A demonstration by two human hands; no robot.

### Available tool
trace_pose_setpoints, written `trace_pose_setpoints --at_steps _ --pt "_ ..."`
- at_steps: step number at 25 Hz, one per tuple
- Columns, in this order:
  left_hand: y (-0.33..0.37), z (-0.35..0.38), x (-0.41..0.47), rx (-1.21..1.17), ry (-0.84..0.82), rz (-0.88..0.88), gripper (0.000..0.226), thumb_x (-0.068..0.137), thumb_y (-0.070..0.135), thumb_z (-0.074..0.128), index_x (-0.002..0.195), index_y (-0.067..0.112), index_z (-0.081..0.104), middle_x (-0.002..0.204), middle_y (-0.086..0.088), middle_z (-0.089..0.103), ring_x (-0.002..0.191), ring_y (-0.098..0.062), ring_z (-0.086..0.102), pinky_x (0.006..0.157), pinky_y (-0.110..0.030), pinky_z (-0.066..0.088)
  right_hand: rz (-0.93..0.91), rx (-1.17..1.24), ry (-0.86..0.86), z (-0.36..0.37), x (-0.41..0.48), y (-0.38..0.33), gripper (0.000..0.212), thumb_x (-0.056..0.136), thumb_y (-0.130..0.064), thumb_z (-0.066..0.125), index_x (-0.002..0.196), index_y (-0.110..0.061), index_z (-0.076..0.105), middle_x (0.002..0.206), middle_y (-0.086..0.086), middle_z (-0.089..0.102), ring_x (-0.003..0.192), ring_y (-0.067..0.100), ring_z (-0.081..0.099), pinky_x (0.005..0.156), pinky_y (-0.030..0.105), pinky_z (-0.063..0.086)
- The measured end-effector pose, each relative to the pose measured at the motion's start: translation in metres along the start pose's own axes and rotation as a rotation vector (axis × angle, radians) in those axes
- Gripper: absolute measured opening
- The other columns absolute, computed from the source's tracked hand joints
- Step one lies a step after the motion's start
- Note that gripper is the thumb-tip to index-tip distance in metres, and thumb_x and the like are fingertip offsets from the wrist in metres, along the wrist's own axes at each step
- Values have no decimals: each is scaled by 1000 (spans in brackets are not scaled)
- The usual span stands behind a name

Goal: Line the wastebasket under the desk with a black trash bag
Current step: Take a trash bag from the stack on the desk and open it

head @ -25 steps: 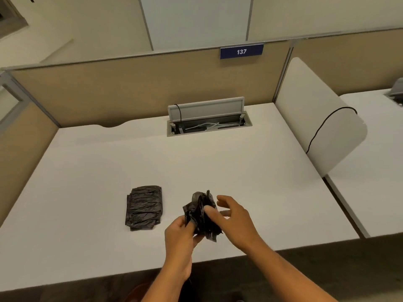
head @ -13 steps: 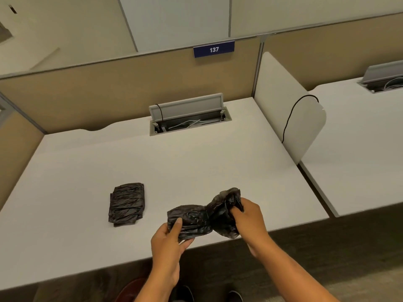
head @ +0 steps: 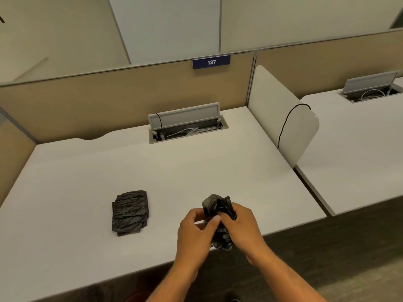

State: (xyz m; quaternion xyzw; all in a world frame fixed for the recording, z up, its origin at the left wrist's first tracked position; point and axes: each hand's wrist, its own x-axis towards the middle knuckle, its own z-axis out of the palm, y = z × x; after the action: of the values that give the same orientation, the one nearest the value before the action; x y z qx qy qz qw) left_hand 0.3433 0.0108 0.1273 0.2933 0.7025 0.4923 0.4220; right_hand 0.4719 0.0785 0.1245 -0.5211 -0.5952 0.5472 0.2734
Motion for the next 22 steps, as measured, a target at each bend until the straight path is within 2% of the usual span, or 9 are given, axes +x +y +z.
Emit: trace_pose_setpoints --at_steps 1,2,4,9,14,17,19,20,22 --pt "1 -8 1 -26 55 -10 10 97 29 76 107 33 75 100 12 81 100 -9 77 83 -35 68 -15 -7 8 4 -1 -2 14 98 -40 63 97 -35 77 96 -11 81 90 6 77 84 36 64" --pt "0 -18 3 -38 91 -21 9 99 23 72 99 30 78 93 12 82 97 -12 77 83 -43 69 -20 -7 18 6 -2 -3 15 98 -41 64 98 -34 77 96 -11 81 91 5 77 84 36 64" --pt "-4 -39 8 -44 136 -41 16 100 17 70 92 26 80 86 13 81 95 -18 76 79 -49 69 -15 -1 23 6 -5 -4 13 98 -40 65 97 -34 77 97 -10 81 91 5 76 83 34 64" --pt "-15 -80 24 -204 194 -167 15 100 8 67 98 14 81 100 -11 81 98 -26 76 65 -33 66 93 98 -30 7 -13 2 20 101 -25 64 97 -35 80 99 -8 83 92 8 79 73 22 60" --pt "-13 -99 30 -279 230 -181 17 102 5 62 100 9 79 94 -13 82 89 -24 78 61 -31 66 159 -6 -95 5 -24 16 21 102 -30 65 91 -41 79 96 -11 83 88 6 79 70 21 59" --pt "-12 -102 31 -232 241 -128 16 103 9 63 99 12 79 92 -9 83 92 -27 78 77 -41 67 228 -113 -96 2 -27 25 15 95 -20 71 101 -33 75 103 -5 80 97 14 76 79 31 63" --pt "-11 -101 30 -184 223 -76 14 102 16 68 95 17 80 86 -3 83 90 -26 78 75 -39 64 214 -216 -106 4 -30 25 44 86 -15 75 121 -35 61 125 -11 65 113 13 65 90 36 61" --pt "-9 -99 28 -154 206 -52 14 101 19 70 92 19 81 84 -1 82 89 -27 78 73 -36 62 167 -240 -87 6 -31 22 54 84 -18 76 129 -39 55 132 -15 57 121 11 58 98 38 58" --pt "-5 -95 24 -111 168 -14 14 99 22 72 88 21 81 82 -3 81 88 -31 78 73 -40 61 26 -220 -36 13 -31 7 57 84 -38 76 136 -43 52 139 -23 52 127 4 52 106 38 50"
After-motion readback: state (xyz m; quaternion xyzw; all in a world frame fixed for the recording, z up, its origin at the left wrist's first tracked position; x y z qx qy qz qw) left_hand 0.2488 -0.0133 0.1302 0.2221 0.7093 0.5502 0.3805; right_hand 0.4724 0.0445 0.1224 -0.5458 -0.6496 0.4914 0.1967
